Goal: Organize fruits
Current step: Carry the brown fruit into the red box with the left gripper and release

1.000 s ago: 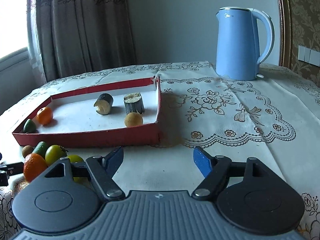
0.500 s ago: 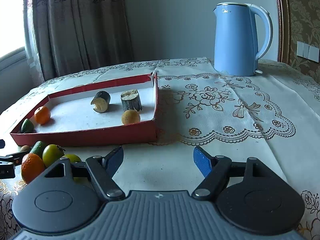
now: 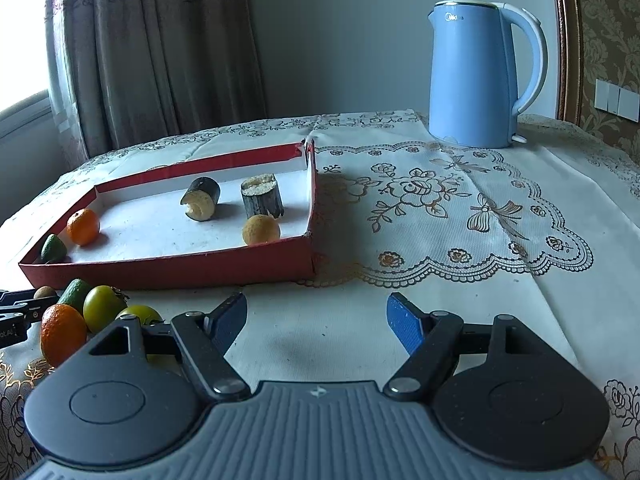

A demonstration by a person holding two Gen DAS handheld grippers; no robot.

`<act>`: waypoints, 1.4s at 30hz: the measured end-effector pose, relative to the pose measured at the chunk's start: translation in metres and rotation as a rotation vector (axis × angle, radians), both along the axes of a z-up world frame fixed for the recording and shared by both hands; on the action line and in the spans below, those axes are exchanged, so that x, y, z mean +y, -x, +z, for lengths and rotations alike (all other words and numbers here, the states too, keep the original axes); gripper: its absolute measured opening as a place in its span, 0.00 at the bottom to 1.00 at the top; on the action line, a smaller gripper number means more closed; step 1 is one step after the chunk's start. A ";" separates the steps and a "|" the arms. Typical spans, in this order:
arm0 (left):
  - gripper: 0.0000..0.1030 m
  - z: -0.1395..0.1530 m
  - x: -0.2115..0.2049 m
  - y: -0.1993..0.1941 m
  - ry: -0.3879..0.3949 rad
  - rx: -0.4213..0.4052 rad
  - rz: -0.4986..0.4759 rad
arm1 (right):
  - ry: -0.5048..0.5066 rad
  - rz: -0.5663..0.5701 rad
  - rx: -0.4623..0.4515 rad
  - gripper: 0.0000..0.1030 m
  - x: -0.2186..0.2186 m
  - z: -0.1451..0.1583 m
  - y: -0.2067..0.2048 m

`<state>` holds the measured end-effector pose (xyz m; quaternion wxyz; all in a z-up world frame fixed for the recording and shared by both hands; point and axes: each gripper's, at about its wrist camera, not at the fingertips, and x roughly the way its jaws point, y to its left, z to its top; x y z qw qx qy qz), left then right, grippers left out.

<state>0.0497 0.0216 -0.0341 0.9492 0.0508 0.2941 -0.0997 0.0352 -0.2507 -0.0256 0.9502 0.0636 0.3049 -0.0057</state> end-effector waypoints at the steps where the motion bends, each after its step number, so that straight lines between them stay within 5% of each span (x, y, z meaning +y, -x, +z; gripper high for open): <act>1: 0.24 0.000 0.000 0.000 0.004 0.001 0.000 | -0.001 -0.001 0.003 0.75 0.000 0.000 0.000; 12: 0.24 0.003 0.005 0.005 0.007 -0.004 0.016 | -0.019 -0.009 0.025 0.75 -0.004 -0.003 -0.003; 25: 0.24 0.047 0.014 -0.022 0.081 -0.061 0.015 | -0.017 -0.012 0.035 0.84 -0.004 -0.004 -0.004; 42: 0.24 0.018 0.012 -0.081 0.053 0.065 0.058 | -0.009 -0.007 0.040 0.86 -0.002 -0.005 -0.005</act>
